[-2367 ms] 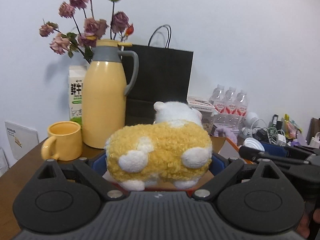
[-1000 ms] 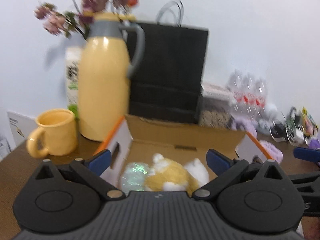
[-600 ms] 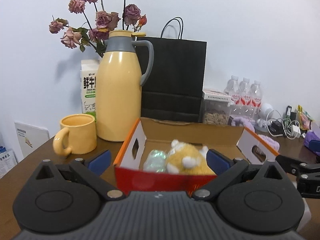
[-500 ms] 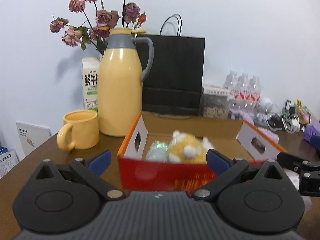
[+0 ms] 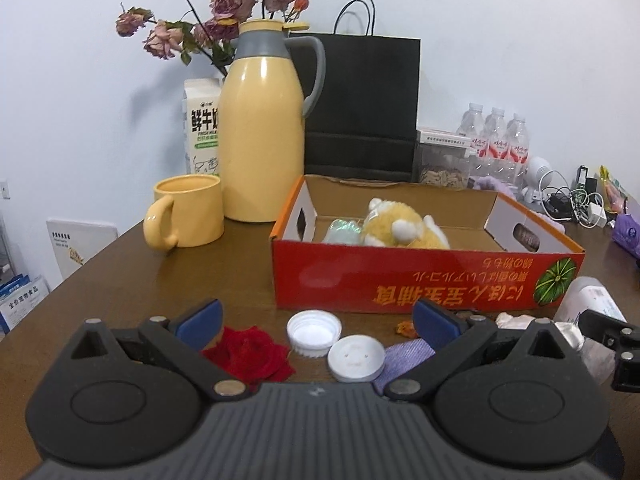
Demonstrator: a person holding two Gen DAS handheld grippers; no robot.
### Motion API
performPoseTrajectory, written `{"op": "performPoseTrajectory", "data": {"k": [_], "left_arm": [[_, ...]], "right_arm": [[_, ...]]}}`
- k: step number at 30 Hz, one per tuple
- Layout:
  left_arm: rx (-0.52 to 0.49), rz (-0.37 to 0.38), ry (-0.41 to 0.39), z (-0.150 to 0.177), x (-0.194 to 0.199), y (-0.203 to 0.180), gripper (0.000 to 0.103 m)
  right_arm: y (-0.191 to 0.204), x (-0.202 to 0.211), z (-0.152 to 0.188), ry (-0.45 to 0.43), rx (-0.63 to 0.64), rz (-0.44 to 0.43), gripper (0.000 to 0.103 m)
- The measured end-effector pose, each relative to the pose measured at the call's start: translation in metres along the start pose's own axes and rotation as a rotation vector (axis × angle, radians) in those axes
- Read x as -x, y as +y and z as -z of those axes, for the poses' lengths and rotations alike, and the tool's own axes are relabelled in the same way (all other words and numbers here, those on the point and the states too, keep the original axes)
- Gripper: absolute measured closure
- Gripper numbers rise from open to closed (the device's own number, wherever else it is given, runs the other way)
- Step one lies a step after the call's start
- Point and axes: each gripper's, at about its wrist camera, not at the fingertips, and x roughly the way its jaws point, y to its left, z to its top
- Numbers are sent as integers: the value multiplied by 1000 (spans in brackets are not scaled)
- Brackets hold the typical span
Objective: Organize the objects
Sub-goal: 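Move both tools back toward the remaining objects, then grasp the red rose with the left gripper while the right grasps the white jar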
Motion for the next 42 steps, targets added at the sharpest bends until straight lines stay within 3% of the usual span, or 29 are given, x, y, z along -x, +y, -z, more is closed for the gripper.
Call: {"op": "performPoseTrajectory", "data": {"k": [9, 16, 22, 25, 27, 30, 38, 42], "left_arm": [[38, -25, 52, 5, -4, 10, 0], [62, -33, 73, 7, -5, 16, 0], [66, -32, 79, 8, -4, 18, 0], [62, -34, 85, 9, -5, 18, 0], [62, -36, 92, 10, -6, 18, 0], [69, -42, 104, 10, -9, 21, 0], [120, -87, 122, 10, -13, 39, 0], [142, -122, 156, 10, -20, 50, 0]], "right_arm": [[-8, -17, 3, 65, -54, 106, 0], [-17, -26, 6, 101, -100, 110, 2], [-24, -32, 8, 125, -160, 48, 20], [-25, -37, 9, 155, -175, 7, 40], [-25, -38, 9, 168, -184, -29, 63], [-25, -36, 9, 158, -188, -42, 63], [-21, -12, 6, 12, -159, -33, 63], [-22, -8, 4, -6, -156, -37, 63]]}}
